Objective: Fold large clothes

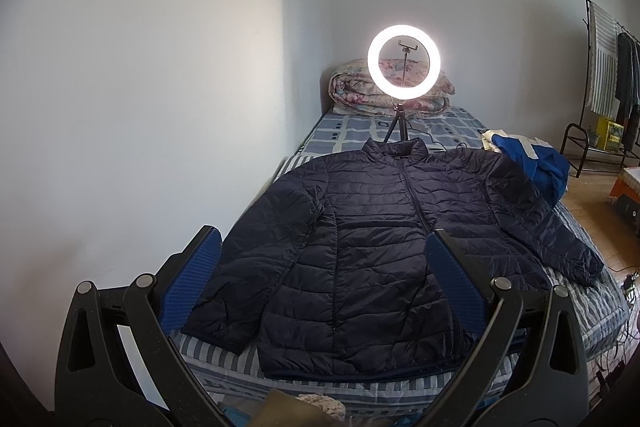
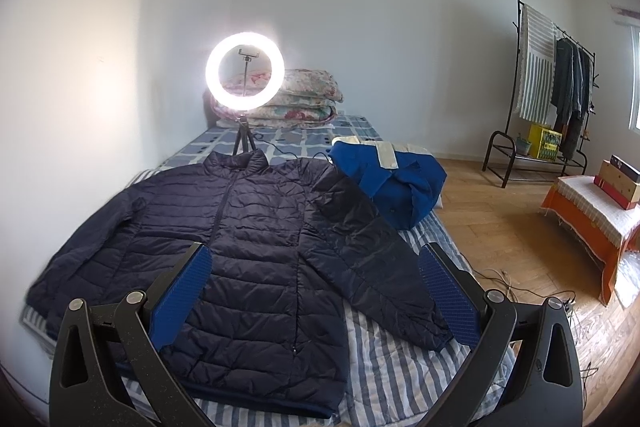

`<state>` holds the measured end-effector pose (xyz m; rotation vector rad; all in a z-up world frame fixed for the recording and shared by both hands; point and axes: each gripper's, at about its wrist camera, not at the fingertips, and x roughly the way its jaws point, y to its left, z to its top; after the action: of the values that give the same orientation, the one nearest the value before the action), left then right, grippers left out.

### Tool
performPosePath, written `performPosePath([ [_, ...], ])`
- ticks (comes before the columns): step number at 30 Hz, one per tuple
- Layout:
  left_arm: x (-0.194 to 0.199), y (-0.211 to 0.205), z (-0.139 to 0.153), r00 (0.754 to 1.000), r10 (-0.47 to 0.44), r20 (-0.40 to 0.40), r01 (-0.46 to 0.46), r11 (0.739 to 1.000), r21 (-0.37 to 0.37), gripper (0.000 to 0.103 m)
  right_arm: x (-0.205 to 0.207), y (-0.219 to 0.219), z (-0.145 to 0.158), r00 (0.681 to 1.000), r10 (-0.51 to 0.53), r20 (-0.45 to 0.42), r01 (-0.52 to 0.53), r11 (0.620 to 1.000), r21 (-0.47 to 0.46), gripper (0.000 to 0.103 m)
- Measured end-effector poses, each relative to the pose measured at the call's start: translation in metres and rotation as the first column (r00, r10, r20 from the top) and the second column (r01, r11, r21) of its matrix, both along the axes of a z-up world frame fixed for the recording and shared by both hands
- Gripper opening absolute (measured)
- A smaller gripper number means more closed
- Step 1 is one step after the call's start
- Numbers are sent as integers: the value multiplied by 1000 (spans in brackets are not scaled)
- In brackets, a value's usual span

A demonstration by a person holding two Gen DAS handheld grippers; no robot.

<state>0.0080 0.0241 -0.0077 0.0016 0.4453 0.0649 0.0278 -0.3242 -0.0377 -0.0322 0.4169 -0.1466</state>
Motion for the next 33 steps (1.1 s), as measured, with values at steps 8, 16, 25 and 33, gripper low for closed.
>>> performPosePath([
  [8,3,11,-4,1000,19,-8,-19,1000,-2,103,7,10,-4,1000,16,-8,-16,1000,-5,103],
  [16,7,29,-9,999,48,-18,-49,999,-16,103,20,24,-10,998,59,-28,-59,998,3,102],
  [25,8,51,-16,996,81,-33,-81,996,-19,103,39,50,-11,989,140,-48,-138,990,35,103],
  [33,-13,84,-28,994,96,-44,-97,995,-32,103,64,98,-2,922,388,-13,-386,920,63,103],
])
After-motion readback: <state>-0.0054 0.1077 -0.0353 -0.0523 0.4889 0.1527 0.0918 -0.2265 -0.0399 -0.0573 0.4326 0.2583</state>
